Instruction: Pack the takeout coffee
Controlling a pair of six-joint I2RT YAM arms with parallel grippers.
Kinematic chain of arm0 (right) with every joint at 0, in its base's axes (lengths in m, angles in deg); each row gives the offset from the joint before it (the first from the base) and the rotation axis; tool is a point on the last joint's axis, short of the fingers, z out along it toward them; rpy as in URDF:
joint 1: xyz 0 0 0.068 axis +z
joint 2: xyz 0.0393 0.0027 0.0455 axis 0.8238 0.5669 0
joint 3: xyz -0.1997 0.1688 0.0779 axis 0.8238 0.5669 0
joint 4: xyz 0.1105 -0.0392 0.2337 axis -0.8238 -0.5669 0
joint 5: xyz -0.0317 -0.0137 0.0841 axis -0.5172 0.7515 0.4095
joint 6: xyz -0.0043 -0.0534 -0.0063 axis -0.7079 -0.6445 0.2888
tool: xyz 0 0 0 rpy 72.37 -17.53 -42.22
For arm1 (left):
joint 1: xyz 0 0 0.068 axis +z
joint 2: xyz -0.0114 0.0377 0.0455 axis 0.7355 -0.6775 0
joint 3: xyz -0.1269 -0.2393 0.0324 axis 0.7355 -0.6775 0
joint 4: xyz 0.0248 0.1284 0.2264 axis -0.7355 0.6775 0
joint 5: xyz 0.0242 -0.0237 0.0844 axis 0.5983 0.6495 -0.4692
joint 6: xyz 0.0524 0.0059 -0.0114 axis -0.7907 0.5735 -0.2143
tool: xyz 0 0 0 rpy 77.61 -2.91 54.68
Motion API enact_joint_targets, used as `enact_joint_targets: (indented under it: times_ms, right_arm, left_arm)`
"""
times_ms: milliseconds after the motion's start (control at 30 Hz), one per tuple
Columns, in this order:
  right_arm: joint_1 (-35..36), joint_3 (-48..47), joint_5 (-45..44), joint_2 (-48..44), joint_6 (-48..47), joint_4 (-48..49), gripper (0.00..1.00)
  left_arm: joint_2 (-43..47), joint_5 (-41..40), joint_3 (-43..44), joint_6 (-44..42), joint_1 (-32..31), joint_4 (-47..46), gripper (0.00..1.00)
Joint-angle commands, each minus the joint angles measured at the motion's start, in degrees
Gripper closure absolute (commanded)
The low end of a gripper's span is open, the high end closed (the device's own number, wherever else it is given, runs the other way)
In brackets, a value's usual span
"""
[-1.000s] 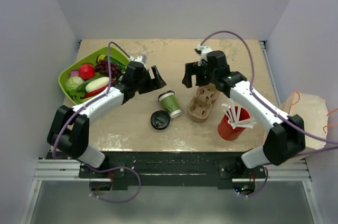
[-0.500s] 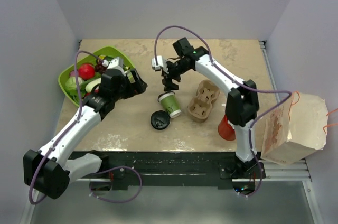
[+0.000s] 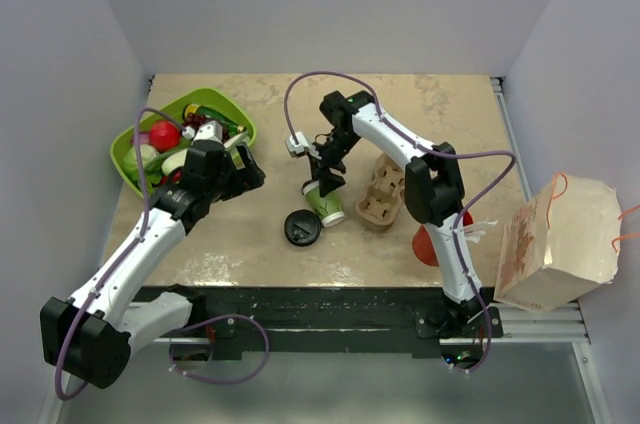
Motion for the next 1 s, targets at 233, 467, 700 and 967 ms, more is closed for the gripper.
enact_joint_targets:
  times_ms: [233, 467, 700, 967]
  right_arm:
    - [0.16, -0.94, -1.75, -7.28, 2.74, 0.33, 0.91]
    - [0.16, 4.43, -8.08, -13.7, 12.4, 6.23, 0.57]
    - [0.25, 13.59, -11.5, -16.88, 15.49, 9.5, 0.44]
    - [0.07, 15.07, -14.68, -13.79, 24.01, 13.27, 0.44]
  left_arm:
    - [-0.57, -0.68, 1.37, -0.96, 0.6, -0.83, 0.0]
    - [-0.48, -0.86, 1.98, -1.32, 0.69, -0.04, 0.0]
    - [-0.21, -0.25, 1.28, -2.1, 0.69, -0.65, 0.0]
    - [-1.18, 2.21, -0.65, -1.05, 0.69, -3.02, 0.0]
